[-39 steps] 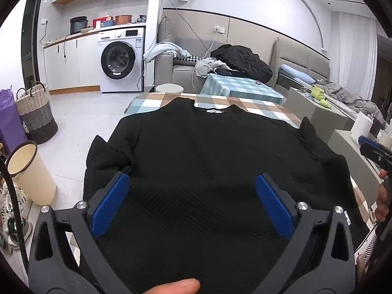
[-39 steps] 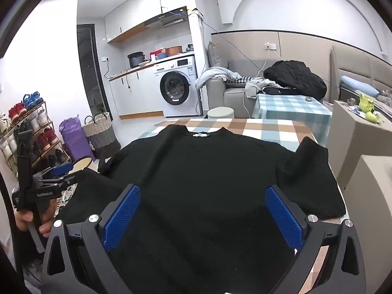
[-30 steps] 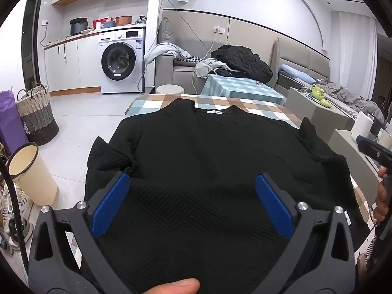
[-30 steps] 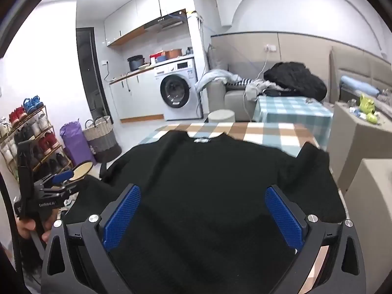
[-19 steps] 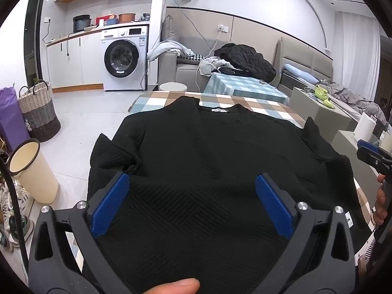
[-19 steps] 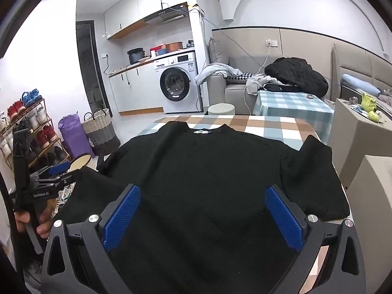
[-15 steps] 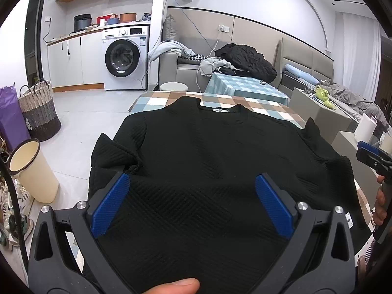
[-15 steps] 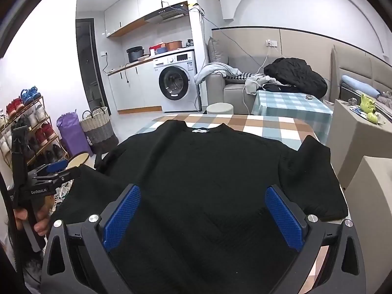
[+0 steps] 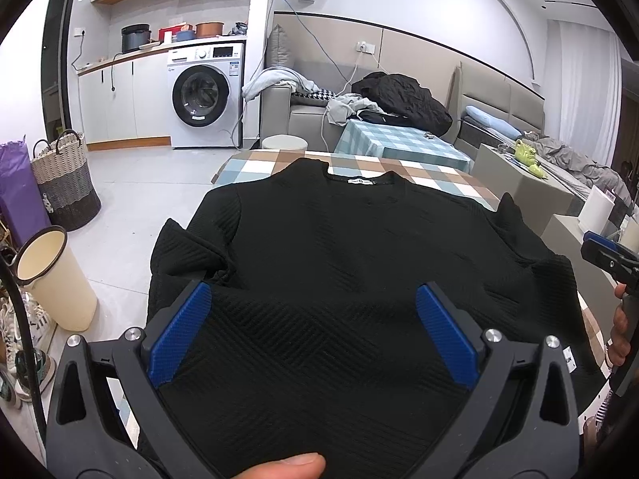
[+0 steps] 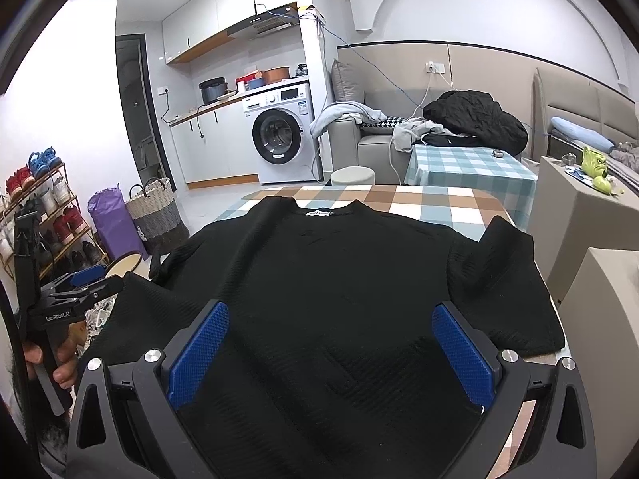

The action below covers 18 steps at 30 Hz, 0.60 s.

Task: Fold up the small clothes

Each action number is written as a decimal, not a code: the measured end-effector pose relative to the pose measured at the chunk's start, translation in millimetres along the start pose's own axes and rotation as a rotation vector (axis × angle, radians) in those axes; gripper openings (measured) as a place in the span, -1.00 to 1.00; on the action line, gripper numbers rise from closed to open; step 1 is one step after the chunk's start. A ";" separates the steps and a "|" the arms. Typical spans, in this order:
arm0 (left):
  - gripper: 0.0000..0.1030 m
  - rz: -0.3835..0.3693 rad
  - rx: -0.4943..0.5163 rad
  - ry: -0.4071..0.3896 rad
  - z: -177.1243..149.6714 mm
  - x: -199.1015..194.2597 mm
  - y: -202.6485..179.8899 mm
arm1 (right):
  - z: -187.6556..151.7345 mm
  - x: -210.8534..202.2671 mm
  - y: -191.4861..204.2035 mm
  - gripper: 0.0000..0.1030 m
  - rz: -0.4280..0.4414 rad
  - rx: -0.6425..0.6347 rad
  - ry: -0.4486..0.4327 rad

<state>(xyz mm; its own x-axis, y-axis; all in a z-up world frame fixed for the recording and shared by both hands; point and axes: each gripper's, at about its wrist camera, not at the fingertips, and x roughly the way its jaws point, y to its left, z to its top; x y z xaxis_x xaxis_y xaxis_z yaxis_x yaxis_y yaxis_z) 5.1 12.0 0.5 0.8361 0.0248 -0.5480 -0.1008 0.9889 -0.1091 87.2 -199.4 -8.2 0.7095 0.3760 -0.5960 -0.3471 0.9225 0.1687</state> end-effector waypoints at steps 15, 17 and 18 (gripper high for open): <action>0.98 0.003 -0.001 -0.006 0.6 -0.7 3.1 | -0.2 -1.3 -2.6 1.00 -0.012 0.008 -0.002; 0.98 0.003 0.000 -0.005 0.8 -0.7 3.1 | -0.8 -1.1 -3.3 1.00 -0.012 0.008 -0.001; 0.99 0.004 -0.001 -0.006 0.8 -0.8 3.3 | -0.7 -1.1 -3.2 1.00 -0.013 0.008 -0.002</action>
<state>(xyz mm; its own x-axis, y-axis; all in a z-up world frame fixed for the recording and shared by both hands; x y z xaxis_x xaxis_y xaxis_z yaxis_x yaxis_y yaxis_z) 4.5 15.3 1.2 0.8386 0.0298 -0.5439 -0.1048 0.9887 -0.1073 87.1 -202.9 -8.7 0.7152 0.3645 -0.5964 -0.3333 0.9278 0.1674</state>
